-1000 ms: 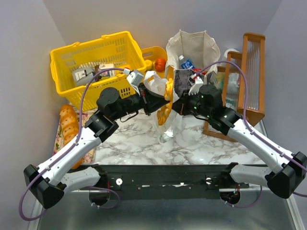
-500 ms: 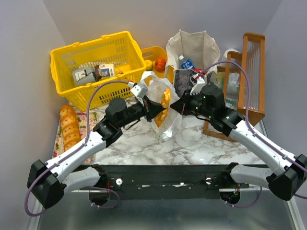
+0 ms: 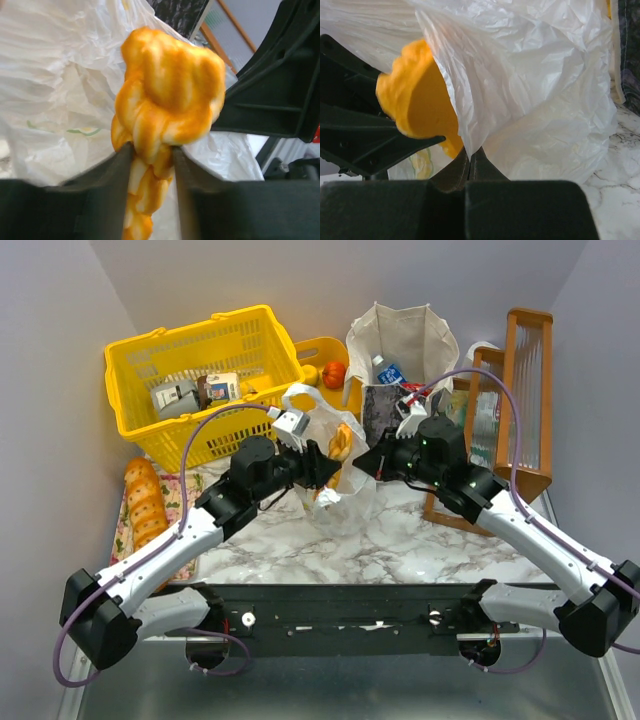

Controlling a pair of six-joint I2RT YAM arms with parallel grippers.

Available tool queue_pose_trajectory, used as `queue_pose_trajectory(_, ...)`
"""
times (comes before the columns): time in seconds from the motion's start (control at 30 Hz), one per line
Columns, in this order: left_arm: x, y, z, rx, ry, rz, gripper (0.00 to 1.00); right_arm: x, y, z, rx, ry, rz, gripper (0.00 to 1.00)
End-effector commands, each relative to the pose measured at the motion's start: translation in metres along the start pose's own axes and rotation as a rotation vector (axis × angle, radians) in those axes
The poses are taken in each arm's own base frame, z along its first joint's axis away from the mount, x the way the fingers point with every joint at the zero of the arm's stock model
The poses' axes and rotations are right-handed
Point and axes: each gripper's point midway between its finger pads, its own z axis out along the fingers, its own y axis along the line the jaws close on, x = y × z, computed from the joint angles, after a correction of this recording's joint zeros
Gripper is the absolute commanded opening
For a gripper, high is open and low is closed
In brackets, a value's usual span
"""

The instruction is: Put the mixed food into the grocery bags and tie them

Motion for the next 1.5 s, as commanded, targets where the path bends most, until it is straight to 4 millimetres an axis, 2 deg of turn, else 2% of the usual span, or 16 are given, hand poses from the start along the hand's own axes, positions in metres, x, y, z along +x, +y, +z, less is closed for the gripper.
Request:
queue_pose_trajectory(0.0, -0.007, -0.009, -0.011, 0.017, 0.02, 0.002, 0.63, 0.007, -0.002, 0.003, 0.012, 0.03, 0.032, 0.01)
queue_pose_trajectory(0.07, -0.016, -0.02, -0.024, 0.054, 0.006, 0.016, 0.74, 0.01, -0.005, 0.005, 0.018, 0.036, 0.04, 0.01)
queue_pose_trajectory(0.2, -0.025, -0.026, -0.05, 0.046, 0.01, 0.031, 0.81, 0.013, -0.008, 0.006, 0.029, 0.042, 0.046, 0.01)
queue_pose_trajectory(0.3, -0.017, -0.019, -0.067, -0.008, 0.045, -0.002, 0.83, 0.012, -0.009, 0.006, 0.036, 0.037, 0.044, 0.01)
queue_pose_trajectory(0.43, 0.023, -0.002, -0.078, -0.1, 0.184, -0.074, 0.84, 0.013, -0.011, 0.008, 0.039, 0.04, 0.043, 0.01)
queue_pose_trajectory(0.6, 0.072, 0.027, -0.077, -0.227, 0.28, -0.185, 0.83, 0.014, -0.01, 0.009, 0.037, 0.048, 0.04, 0.01)
queue_pose_trajectory(0.9, 0.105, 0.044, -0.06, -0.253, 0.27, -0.354, 0.81, 0.011, -0.006, 0.006, 0.02, 0.04, 0.027, 0.01)
queue_pose_trajectory(1.03, 0.095, 0.031, -0.044, -0.142, 0.155, -0.431, 0.8, 0.014, -0.009, 0.008, 0.027, 0.047, 0.022, 0.01)
queue_pose_trajectory(1.13, 0.1, 0.033, -0.035, -0.126, 0.13, -0.478, 0.68, 0.017, -0.01, 0.01, 0.027, 0.057, 0.018, 0.01)
queue_pose_trajectory(1.17, 0.104, 0.034, -0.032, -0.129, 0.137, -0.482, 0.53, 0.019, -0.012, 0.012, 0.03, 0.064, 0.016, 0.01)
queue_pose_trajectory(1.23, 0.1, 0.036, -0.029, -0.132, 0.12, -0.478, 0.35, 0.021, -0.012, 0.013, 0.028, 0.073, 0.005, 0.01)
queue_pose_trajectory(1.27, 0.095, 0.038, -0.029, -0.143, 0.105, -0.47, 0.16, 0.023, -0.012, 0.016, 0.03, 0.079, -0.014, 0.01)
queue_pose_trajectory(1.37, 0.064, 0.043, -0.04, -0.188, 0.04, -0.38, 0.0, 0.023, -0.006, 0.018, 0.039, 0.09, -0.07, 0.01)
queue_pose_trajectory(1.4, 0.05, 0.043, -0.045, -0.211, 0.018, -0.358, 0.0, 0.029, 0.001, 0.021, 0.035, 0.109, -0.095, 0.01)
queue_pose_trajectory(1.43, 0.051, 0.055, -0.054, -0.27, 0.032, -0.325, 0.0, 0.03, 0.0, 0.022, 0.059, 0.113, -0.112, 0.01)
queue_pose_trajectory(1.47, 0.041, 0.056, -0.062, -0.277, 0.013, -0.307, 0.0, 0.024, 0.007, 0.023, 0.052, 0.1, -0.136, 0.01)
